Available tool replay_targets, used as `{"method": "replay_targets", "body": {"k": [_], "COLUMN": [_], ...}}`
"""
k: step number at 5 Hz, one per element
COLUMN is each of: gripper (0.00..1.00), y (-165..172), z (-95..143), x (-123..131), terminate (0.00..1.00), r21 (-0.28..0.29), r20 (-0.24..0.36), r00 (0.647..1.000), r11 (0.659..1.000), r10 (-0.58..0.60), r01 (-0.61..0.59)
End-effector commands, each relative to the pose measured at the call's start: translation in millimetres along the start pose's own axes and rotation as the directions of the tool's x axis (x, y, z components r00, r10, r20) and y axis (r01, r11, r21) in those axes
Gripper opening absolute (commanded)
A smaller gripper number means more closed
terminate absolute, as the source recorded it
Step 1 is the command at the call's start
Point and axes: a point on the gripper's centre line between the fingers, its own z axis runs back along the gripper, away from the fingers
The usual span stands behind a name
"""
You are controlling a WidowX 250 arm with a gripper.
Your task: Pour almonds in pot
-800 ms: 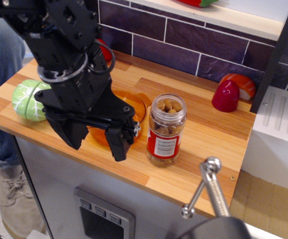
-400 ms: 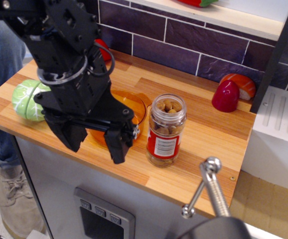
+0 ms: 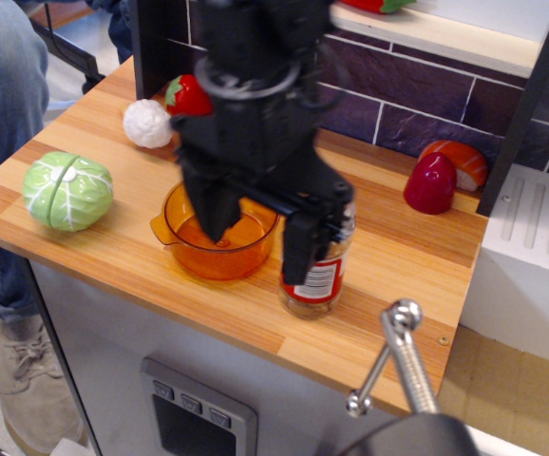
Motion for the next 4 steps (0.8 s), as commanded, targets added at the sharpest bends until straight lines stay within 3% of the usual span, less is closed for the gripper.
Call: {"method": "replay_targets", "body": {"k": [1,2,3,4], "gripper": [1.00,1.00,1.00,1.00], "y": [-46,-57,-57,-54], "z": [28,25,6,-21], "x": [31,48,62,64], "terminate": [0.00,0.00,0.00,0.00], "r21": [0.144,0.146,0.045,0.013], "r20": [-0.065,-0.280,-0.475,-0.607], "r00": [0.893,0.734,0.597,0.495], "r11": [0.881,0.728,0.660,0.616], "r10": [-0.445,-0.619,-0.646,-0.622], "r01": [0.450,0.670,0.750,0.788]}}
